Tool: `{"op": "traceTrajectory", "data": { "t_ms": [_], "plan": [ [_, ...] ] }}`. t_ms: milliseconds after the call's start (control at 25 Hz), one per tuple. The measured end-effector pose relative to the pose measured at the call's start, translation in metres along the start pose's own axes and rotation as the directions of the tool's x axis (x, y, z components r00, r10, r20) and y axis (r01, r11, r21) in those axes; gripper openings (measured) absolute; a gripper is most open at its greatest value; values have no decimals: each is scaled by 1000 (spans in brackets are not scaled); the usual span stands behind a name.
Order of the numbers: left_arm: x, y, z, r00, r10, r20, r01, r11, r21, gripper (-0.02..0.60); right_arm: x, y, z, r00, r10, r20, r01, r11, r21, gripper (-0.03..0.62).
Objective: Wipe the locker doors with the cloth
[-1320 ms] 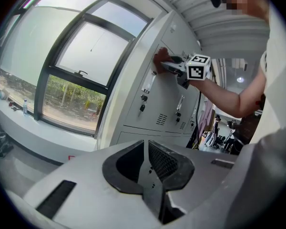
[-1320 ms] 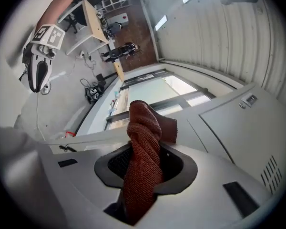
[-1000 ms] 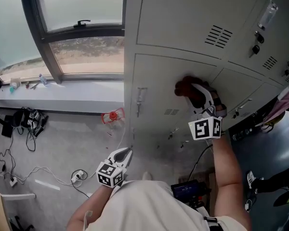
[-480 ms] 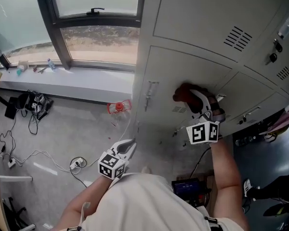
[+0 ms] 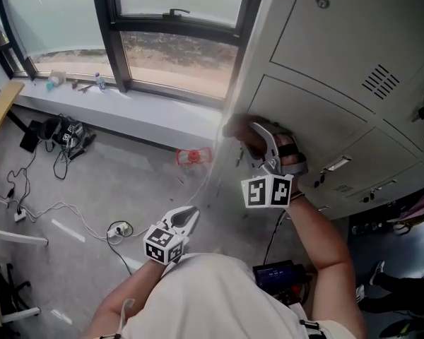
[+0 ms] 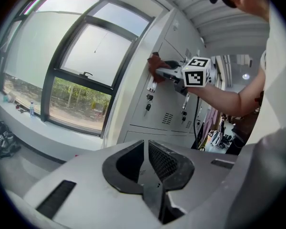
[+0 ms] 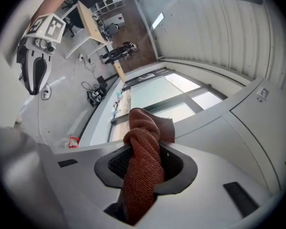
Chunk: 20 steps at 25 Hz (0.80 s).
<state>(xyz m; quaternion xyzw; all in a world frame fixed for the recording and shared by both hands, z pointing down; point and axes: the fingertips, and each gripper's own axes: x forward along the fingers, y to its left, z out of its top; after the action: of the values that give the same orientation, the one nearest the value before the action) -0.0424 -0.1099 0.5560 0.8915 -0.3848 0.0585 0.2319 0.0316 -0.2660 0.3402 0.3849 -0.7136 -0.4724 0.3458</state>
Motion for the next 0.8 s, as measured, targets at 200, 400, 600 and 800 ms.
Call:
{"op": "traceTrajectory", "data": {
  "t_ms": [200,400,600,800],
  "plan": [
    [4,-7,1,999,-35,-16,35,999,18,35,12,27,5,996,83,-30,-87,976,-201,117],
    [22,-30,6,996,-91,-17,91,995,39,35,2,55,-21,985,151,-86,-169,948,-271,117],
    [30,-35,1,992,-116,-47,119,992,49,35,-48,30,-84,988,47,-148,-58,995,-75,116],
    [39,-39,-1,991,-124,-55,127,991,49,35,-104,8,-157,962,-62,-267,76,996,45,116]
  ]
}}
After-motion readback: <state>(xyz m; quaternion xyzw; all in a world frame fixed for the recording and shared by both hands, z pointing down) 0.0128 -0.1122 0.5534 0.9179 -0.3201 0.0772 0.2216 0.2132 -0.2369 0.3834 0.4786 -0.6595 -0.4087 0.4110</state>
